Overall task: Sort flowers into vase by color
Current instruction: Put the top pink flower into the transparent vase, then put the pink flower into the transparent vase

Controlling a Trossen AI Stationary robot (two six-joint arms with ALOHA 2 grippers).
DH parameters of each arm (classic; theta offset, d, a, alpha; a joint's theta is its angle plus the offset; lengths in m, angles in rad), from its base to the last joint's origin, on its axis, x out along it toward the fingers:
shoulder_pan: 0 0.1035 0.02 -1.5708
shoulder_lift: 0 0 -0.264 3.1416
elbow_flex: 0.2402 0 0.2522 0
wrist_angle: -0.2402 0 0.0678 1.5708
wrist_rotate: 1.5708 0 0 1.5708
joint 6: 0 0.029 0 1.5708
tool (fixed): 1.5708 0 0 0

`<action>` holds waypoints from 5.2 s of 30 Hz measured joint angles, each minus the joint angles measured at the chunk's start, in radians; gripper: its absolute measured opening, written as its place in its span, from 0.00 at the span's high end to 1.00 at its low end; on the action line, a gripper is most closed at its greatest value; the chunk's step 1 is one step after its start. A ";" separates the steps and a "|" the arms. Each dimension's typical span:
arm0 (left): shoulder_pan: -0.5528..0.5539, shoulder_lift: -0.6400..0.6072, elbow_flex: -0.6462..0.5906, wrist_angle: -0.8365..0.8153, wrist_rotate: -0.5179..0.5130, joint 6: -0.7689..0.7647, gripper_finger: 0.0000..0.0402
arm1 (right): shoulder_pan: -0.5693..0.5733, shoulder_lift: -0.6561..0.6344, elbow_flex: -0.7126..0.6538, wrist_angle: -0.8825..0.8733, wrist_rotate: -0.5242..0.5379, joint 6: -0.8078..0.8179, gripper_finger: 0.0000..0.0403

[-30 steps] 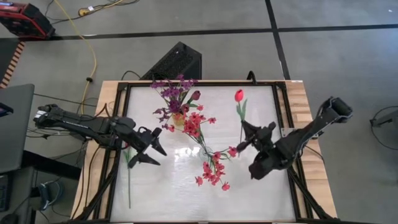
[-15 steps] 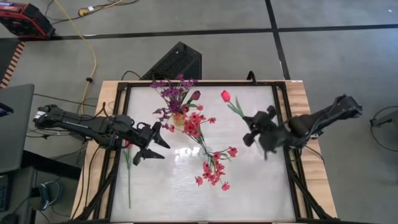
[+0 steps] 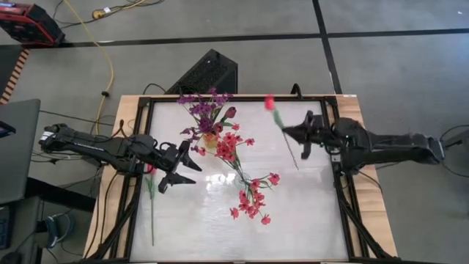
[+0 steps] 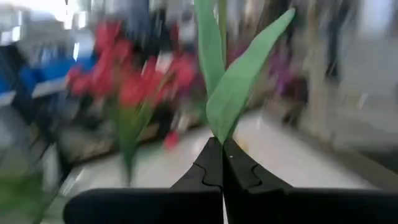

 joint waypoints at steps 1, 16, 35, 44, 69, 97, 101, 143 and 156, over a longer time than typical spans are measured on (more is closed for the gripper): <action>0.000 0.000 0.000 0.000 0.000 0.000 0.47 | -0.027 -0.005 -0.049 0.117 -0.007 -0.021 0.96; 0.000 0.000 0.000 0.000 -0.029 0.073 0.47 | 0.087 0.423 -0.356 1.439 -0.008 -0.122 0.96; -0.001 0.003 0.000 -0.048 -0.043 0.069 0.47 | 0.192 0.949 0.070 1.440 0.087 -0.349 0.96; -0.001 0.003 0.000 -0.079 -0.043 0.078 0.47 | 0.250 1.016 0.129 1.442 0.099 -0.360 0.96; -0.001 0.003 0.000 -0.074 -0.043 0.076 0.47 | 0.275 1.082 0.191 1.443 0.166 -0.507 0.96; -0.001 0.003 0.000 -0.076 -0.044 0.076 0.47 | 0.309 1.217 0.187 1.427 0.225 -0.496 0.96; -0.001 0.003 0.000 -0.076 -0.044 0.076 0.47 | 0.329 1.210 0.187 1.433 0.225 -0.579 0.92; -0.169 0.021 0.000 -0.607 -0.137 -0.932 0.47 | 0.406 0.432 0.189 -0.211 0.094 0.091 0.52; -0.447 0.307 0.000 -0.735 -0.179 -1.527 0.47 | 0.440 0.432 0.189 -0.327 0.007 0.089 0.52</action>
